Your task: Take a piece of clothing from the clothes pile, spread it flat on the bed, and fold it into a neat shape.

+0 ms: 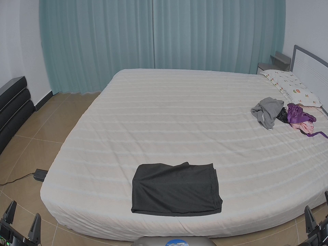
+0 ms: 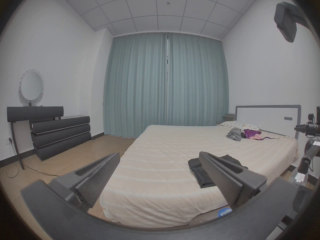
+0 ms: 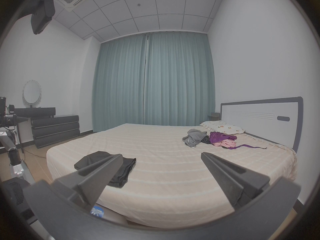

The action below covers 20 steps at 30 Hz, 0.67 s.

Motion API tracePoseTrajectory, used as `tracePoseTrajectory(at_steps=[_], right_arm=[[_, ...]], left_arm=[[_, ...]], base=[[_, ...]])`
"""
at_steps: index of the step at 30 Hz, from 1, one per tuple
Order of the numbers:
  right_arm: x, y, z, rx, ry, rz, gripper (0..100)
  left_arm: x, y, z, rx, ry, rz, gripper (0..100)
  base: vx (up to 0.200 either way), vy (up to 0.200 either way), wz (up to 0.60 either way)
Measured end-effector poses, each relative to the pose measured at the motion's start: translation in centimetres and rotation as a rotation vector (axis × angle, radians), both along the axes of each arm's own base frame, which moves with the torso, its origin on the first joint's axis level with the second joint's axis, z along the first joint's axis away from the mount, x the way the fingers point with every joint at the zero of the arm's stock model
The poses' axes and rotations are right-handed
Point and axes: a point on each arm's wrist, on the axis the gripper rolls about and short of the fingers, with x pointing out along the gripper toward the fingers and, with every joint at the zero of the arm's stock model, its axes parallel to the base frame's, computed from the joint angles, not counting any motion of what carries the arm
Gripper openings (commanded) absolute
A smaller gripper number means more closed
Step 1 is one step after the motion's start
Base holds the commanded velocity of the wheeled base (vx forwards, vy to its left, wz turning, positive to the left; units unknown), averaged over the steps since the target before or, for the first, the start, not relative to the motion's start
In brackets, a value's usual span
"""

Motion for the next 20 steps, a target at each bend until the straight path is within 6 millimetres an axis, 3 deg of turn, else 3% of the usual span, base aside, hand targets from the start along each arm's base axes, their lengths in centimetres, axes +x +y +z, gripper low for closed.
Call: tracePoseTrajectory(at_steps=[20], right_arm=[[0.01,0.01,-0.03,0.006,0.004,0.012,100]], left_arm=[[0.02,0.04,-0.02,0.007,0.005,0.017,100]], base=[[0.000,0.000,0.00]])
